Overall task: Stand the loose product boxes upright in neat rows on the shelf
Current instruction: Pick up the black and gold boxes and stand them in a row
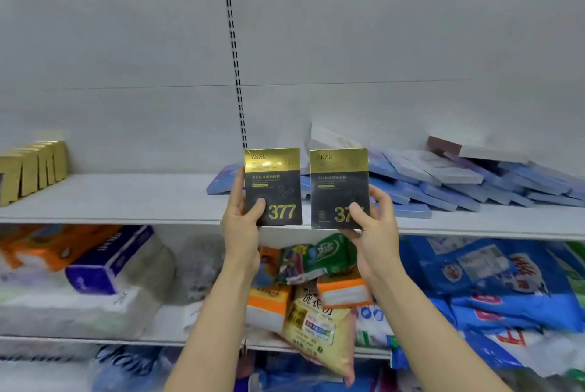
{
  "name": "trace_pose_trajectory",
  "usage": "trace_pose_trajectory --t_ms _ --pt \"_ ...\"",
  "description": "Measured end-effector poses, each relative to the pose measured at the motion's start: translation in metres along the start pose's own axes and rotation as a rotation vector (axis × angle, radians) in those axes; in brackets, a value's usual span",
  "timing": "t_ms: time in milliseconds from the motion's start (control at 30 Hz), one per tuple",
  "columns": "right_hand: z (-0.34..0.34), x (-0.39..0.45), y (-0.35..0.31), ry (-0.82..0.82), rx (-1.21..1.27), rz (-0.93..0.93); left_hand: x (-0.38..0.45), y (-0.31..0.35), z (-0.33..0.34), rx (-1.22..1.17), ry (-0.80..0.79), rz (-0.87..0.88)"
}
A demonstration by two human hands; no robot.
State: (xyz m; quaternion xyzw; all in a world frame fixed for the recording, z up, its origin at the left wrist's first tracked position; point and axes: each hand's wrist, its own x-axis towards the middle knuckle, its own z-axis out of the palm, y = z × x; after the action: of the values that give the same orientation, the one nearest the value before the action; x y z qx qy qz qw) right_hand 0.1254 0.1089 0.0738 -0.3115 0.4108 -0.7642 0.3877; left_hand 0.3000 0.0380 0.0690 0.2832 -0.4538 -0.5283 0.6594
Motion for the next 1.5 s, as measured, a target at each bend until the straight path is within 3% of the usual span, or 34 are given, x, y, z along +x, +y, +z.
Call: trace_pose_trajectory --t_ms 300,767,1500 --pt "0.082 -0.038 0.034 -0.019 -0.037 -0.002 0.007 0.042 -0.089 0.027 0.022 0.027" --pt "0.251 -0.108 0.133 -0.038 0.033 0.068 0.043 0.109 -0.289 0.073 0.043 0.015" --pt "0.483 -0.040 0.270 -0.175 -0.050 0.169 0.201 0.139 -0.504 0.100 0.250 0.045"
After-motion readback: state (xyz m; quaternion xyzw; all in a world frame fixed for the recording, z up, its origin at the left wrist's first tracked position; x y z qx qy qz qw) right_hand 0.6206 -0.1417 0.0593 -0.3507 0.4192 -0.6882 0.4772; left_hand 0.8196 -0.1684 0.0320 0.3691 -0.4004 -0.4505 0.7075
